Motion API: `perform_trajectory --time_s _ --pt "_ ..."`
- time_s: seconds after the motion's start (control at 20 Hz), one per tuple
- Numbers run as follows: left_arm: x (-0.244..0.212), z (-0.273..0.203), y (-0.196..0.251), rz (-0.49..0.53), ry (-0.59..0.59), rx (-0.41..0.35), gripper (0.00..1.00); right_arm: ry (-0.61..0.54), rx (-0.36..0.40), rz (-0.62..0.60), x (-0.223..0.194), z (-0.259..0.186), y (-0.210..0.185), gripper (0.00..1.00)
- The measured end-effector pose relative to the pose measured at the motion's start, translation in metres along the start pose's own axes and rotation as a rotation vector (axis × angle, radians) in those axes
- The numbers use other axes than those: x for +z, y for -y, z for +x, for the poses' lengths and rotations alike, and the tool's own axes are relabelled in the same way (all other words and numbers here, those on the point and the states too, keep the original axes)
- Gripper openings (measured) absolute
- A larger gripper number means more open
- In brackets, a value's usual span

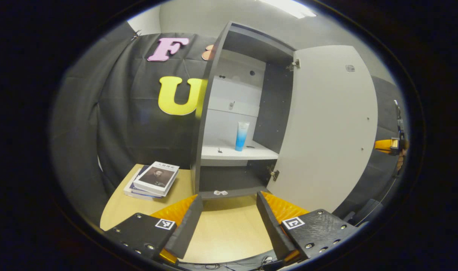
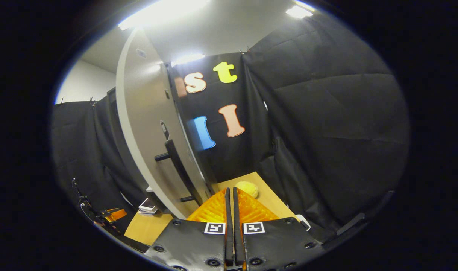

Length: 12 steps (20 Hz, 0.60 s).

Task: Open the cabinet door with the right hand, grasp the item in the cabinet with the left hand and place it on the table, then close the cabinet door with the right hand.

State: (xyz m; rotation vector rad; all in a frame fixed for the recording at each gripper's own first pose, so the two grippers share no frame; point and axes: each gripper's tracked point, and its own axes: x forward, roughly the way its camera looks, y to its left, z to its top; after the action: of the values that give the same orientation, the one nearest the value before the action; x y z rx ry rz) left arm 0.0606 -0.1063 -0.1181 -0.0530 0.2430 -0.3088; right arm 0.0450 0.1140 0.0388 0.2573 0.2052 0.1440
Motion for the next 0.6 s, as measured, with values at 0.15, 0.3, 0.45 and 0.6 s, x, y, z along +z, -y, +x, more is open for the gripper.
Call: perform_trajectory --time_s 0.15,0.3,0.45,0.6 --pt "0.014 0.027 0.007 0.026 -0.009 -0.020 0.87 0.018 -0.142 -0.025 0.008 0.013 0.037 0.04" --pt "0.026 0.058 0.023 0.058 0.014 -0.054 0.87 0.017 -0.246 -0.076 0.006 0.029 0.065 0.04" --pt "0.049 0.095 0.039 0.098 0.033 -0.041 0.88 -0.001 -0.268 -0.070 0.004 0.060 0.083 0.00" --pt "0.077 0.143 0.060 0.141 0.083 -0.047 0.88 0.006 -0.269 -0.076 0.006 0.092 0.093 0.15"
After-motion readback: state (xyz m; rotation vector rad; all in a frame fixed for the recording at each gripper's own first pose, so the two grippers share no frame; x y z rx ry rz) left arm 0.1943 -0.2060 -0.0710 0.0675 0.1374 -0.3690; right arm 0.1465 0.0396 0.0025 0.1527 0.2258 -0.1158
